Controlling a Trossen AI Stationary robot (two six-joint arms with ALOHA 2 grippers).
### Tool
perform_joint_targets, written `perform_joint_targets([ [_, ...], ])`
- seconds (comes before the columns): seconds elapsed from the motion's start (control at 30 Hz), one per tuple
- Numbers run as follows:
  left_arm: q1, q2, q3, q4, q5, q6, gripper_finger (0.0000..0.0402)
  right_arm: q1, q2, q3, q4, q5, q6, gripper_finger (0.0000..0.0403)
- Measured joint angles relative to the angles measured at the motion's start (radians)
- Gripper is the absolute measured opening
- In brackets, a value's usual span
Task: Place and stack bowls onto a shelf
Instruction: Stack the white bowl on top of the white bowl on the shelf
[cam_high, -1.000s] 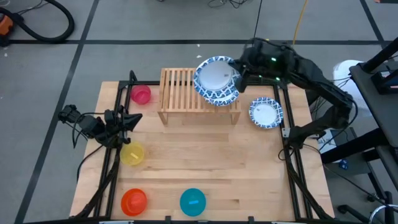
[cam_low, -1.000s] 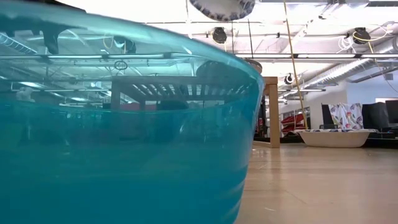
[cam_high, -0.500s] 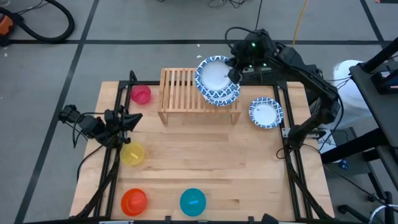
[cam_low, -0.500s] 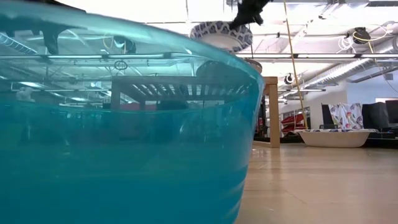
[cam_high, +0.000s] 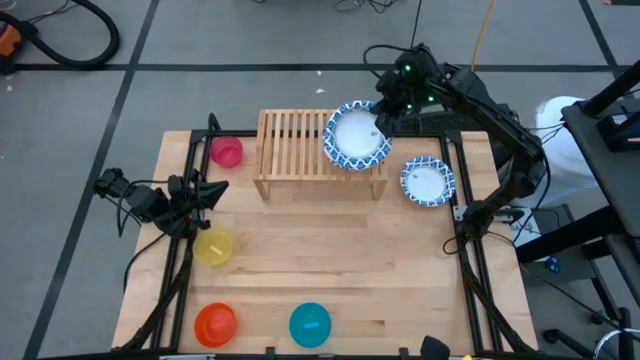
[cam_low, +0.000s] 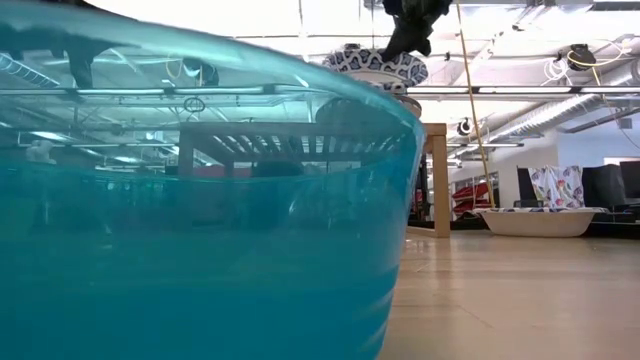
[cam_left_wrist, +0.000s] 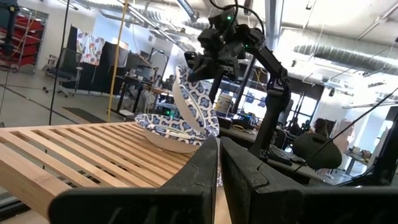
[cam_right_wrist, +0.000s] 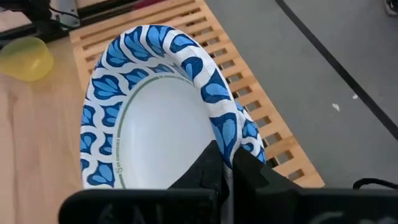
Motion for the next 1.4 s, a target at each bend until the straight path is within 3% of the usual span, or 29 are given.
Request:
perform_joint_targets([
  [0.57,0.000,0.000,0.000,0.000,0.000,-0.004,0.0024,-0.029,0.125,0.000,-0.075,-0.002,-0.094,0.0009],
  [1.17,0.000,0.000,0.000,0.000,0.000,-0.003,0.0024,-0.028,0.114,-0.001,0.008,0.003,-0.184,0.0120],
  [1.4,0.000,0.000,0.000,0.000,0.000,-0.003,0.0024,-0.028,0.114,-0.001,0.079,0.008,-0.217,0.0140],
])
